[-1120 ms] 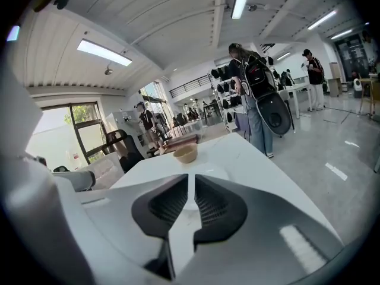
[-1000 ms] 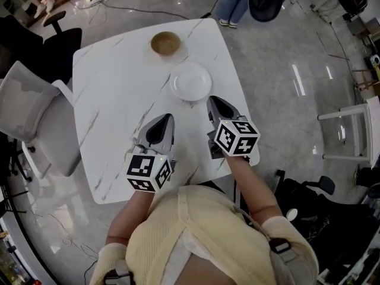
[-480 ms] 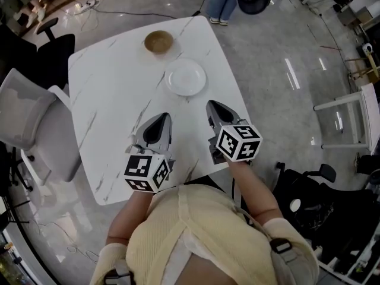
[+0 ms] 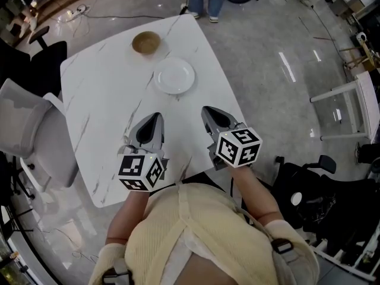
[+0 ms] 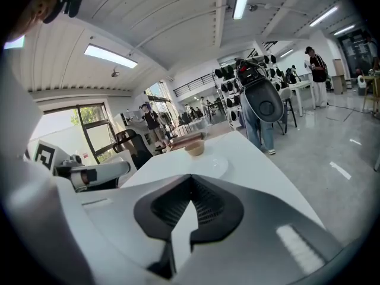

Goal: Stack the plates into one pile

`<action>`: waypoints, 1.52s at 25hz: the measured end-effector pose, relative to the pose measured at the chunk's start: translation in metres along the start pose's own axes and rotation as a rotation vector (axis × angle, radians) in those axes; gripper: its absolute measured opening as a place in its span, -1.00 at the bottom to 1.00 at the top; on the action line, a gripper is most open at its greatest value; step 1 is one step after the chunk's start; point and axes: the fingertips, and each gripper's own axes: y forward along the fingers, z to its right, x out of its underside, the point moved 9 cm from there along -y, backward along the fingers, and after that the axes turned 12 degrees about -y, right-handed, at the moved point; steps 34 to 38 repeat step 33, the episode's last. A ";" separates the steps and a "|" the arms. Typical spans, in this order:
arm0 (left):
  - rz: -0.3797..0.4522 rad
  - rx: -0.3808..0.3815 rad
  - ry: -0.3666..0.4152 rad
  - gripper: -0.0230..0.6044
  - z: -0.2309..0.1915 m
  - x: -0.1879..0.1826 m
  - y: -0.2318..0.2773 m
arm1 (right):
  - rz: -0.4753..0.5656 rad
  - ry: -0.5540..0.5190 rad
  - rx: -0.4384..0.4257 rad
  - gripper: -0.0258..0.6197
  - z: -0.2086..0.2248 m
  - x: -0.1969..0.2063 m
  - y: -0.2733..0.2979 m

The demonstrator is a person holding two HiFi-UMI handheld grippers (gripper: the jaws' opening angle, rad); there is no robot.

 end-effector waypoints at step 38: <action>0.005 -0.064 0.053 -0.92 0.022 0.028 -0.063 | -0.009 0.137 -0.077 -0.92 -0.019 0.044 -0.054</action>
